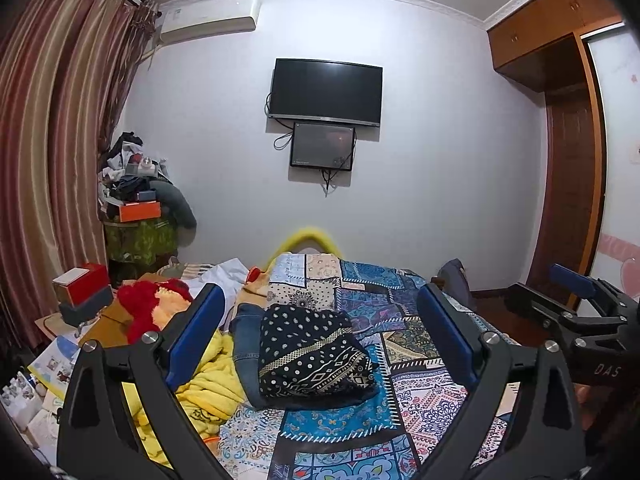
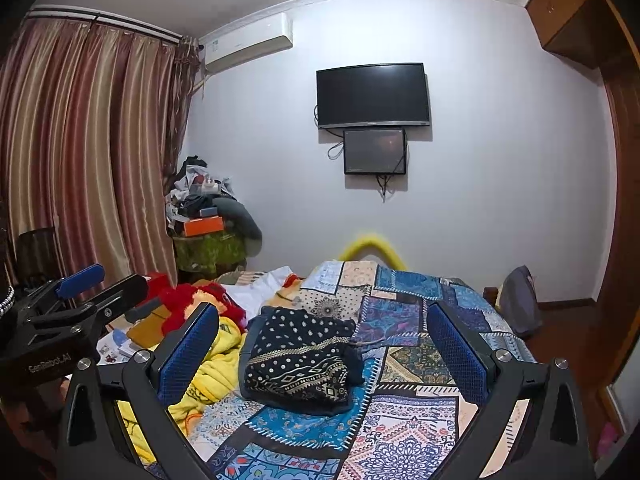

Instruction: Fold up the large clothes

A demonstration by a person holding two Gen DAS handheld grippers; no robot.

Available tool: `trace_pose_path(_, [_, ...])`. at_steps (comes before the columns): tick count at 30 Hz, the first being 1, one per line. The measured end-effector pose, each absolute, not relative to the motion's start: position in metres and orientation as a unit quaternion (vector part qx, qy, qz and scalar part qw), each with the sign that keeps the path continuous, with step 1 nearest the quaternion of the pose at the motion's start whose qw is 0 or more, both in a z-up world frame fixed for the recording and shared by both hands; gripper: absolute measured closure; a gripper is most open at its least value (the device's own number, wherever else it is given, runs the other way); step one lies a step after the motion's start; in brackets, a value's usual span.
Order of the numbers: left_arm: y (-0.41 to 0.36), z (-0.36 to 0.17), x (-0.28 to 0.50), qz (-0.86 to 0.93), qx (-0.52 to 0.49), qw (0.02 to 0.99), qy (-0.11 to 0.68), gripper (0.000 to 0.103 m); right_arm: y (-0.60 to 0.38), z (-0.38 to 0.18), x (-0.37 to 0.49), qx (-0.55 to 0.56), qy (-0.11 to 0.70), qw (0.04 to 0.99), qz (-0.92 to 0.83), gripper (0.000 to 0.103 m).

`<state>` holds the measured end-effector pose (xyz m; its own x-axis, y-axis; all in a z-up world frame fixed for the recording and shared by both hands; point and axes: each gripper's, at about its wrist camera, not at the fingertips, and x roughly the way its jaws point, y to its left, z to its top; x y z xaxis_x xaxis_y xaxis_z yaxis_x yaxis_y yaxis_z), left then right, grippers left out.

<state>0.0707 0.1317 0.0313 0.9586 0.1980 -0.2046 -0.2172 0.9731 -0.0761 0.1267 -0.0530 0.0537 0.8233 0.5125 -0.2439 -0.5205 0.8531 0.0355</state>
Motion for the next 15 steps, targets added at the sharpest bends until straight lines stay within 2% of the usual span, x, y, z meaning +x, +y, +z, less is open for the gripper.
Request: trace_pose_path(15, [0.1280,0.0322,0.0719,0.096,-0.041,0.990,0.099,0.006,-0.0581,0.0558,0.1316,-0.012,0.122,0.955,0.269,0.000])
